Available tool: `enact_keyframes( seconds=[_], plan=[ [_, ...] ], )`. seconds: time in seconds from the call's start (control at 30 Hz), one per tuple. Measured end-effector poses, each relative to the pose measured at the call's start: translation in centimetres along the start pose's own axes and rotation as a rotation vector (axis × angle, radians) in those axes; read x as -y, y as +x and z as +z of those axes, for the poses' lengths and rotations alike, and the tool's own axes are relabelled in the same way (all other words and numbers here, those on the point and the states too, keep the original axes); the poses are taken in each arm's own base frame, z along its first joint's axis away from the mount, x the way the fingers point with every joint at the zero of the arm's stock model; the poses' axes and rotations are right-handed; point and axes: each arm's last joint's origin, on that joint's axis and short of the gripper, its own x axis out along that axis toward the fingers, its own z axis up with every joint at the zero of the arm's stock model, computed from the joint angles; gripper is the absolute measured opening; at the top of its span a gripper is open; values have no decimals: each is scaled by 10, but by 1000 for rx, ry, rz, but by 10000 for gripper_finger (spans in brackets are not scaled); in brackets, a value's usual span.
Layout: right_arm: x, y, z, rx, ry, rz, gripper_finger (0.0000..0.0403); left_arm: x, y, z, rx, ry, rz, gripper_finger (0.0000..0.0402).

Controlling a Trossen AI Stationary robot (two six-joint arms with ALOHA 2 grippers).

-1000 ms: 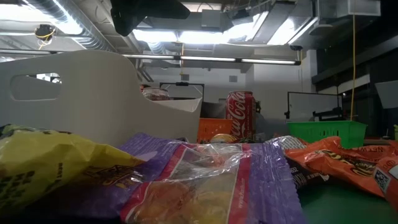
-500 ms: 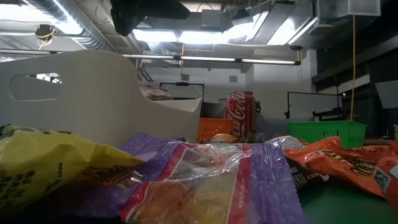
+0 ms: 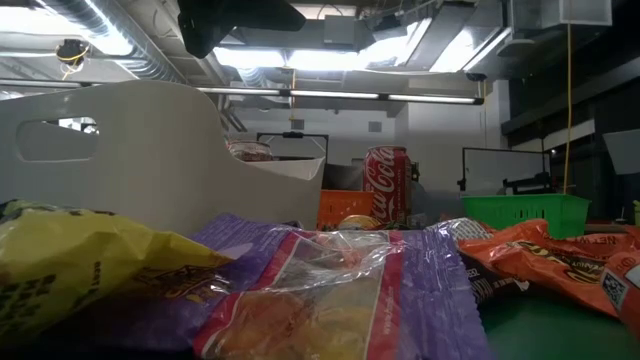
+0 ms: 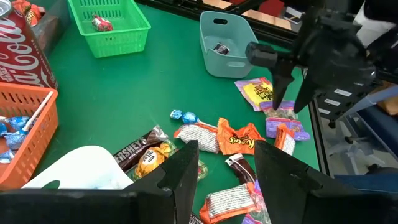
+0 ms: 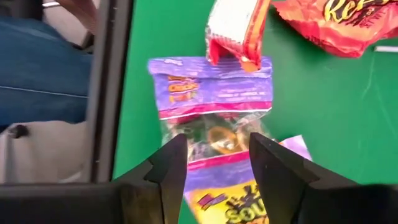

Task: Sort candy
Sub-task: Put the gummy candy into the white bin

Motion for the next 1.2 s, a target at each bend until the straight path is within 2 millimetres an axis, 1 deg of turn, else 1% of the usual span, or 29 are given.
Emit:
enact_keyframes(
  seconds=[0.23, 0.33, 0.47, 0.73, 0.8, 0.93, 1.03, 1.2],
  plan=[
    [1, 14, -2, -12, -6, -44, 171, 0, 0, 0, 0, 0, 0, 145],
    [0, 18, -3, -22, -8, -49, 159, 0, 0, 0, 0, 0, 0, 145],
    [1, 19, -3, -24, -7, -54, 120, 0, 0, 0, 0, 0, 0, 145],
    [6, 19, 2, -33, 13, -42, 18, 0, 0, 0, 0, 0, 0, 145],
    [7, 17, 5, -43, 18, -33, 5, 0, 0, 0, 0, 1, -1, 145],
    [8, 8, 15, -53, -7, -34, 9, 2, -1, -1, -34, 2, -52, 145],
    [6, -6, 28, -49, -39, -35, 7, 7, -5, -3, -81, 0, -130, 144],
    [11, -30, 46, -76, -96, -77, 4, 22, -16, -14, -185, -18, -283, 132]
  ],
)
